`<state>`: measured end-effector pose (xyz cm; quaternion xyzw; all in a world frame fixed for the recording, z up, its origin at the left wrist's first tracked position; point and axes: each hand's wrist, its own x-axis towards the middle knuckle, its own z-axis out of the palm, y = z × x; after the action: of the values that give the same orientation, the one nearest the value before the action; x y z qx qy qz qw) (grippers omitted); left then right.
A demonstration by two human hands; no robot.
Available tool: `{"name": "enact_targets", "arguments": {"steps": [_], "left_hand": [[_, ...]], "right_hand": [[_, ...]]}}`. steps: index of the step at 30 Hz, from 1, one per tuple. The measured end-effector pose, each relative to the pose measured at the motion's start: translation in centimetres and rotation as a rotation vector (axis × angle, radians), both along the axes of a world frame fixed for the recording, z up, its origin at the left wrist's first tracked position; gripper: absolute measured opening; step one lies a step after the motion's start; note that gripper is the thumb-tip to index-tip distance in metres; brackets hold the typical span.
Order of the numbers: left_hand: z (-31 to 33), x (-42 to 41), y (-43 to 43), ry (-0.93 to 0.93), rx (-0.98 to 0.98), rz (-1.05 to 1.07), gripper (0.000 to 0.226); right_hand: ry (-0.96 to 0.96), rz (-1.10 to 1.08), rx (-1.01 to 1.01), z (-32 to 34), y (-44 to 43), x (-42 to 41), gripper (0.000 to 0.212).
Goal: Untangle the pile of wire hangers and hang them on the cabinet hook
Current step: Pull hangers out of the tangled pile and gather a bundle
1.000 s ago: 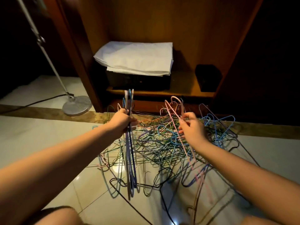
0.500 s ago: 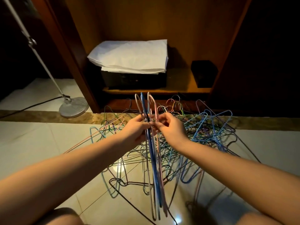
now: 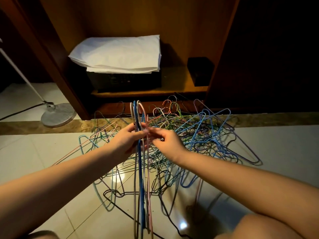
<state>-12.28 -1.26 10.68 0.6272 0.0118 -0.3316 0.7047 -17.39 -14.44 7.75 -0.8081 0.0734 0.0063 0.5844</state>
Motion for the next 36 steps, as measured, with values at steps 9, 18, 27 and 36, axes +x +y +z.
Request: {"name": "enact_targets", "arguments": {"steps": [9, 18, 27, 36], "left_hand": [[-2.7, -0.2, -1.4, 0.096, -0.122, -0.052, 0.025], [-4.7, 2.2, -1.8, -0.040, 0.089, -0.039, 0.013], [-7.1, 5.4, -0.7, -0.195, 0.223, 0.064, 0.007], [-10.7, 6.7, 0.1, -0.129, 0.259, 0.167, 0.008]], "right_hand": [[-0.046, 0.067, 0.097, -4.0, -2.6, -0.8, 0.046], [0.302, -0.104, -0.384, -14.7, -10.1, 2.5, 0.029], [0.172, 0.115, -0.993, -16.1, -12.3, 9.9, 0.040], [0.203, 0.236, -1.180, -16.6, -11.6, 14.4, 0.039]]}}
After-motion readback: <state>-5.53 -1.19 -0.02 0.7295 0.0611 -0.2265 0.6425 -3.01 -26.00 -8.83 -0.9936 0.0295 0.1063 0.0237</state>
